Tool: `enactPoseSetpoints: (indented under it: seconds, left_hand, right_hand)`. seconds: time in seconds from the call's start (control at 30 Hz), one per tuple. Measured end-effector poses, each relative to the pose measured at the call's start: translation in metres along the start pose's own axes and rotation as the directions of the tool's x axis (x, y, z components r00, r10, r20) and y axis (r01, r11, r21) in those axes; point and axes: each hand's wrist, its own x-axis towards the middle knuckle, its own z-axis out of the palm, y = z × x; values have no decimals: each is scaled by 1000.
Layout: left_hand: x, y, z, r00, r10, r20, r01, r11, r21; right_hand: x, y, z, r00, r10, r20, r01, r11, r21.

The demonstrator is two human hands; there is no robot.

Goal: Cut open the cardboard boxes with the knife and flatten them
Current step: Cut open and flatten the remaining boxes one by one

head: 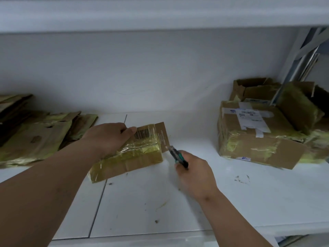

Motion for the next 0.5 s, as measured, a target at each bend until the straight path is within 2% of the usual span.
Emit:
enactPoseSetpoints:
  seconds: [0.07, 0.17, 0.3, 0.4, 0.5]
  left_hand:
    - [-2, 3, -3, 999, -9, 32, 11, 999, -46]
    - [-4, 5, -11, 996, -1, 92, 13, 992, -129]
    - [-9, -8, -28, 975, 30, 222, 0, 991, -132]
    - [-22, -28, -38, 940, 38, 340, 34, 978, -204]
    - [-38, -36, -39, 924, 37, 380, 61, 969, -241]
  right_hand:
    - [0, -10, 4, 998, 49, 30, -51, 995, 89]
    - [-1, -23, 13, 997, 44, 66, -51, 993, 105]
    - [-1, -23, 15, 997, 56, 48, -58, 997, 41]
    - [0, -24, 12, 997, 61, 50, -60, 998, -15]
    - [1, -29, 13, 991, 113, 70, -113, 994, -4]
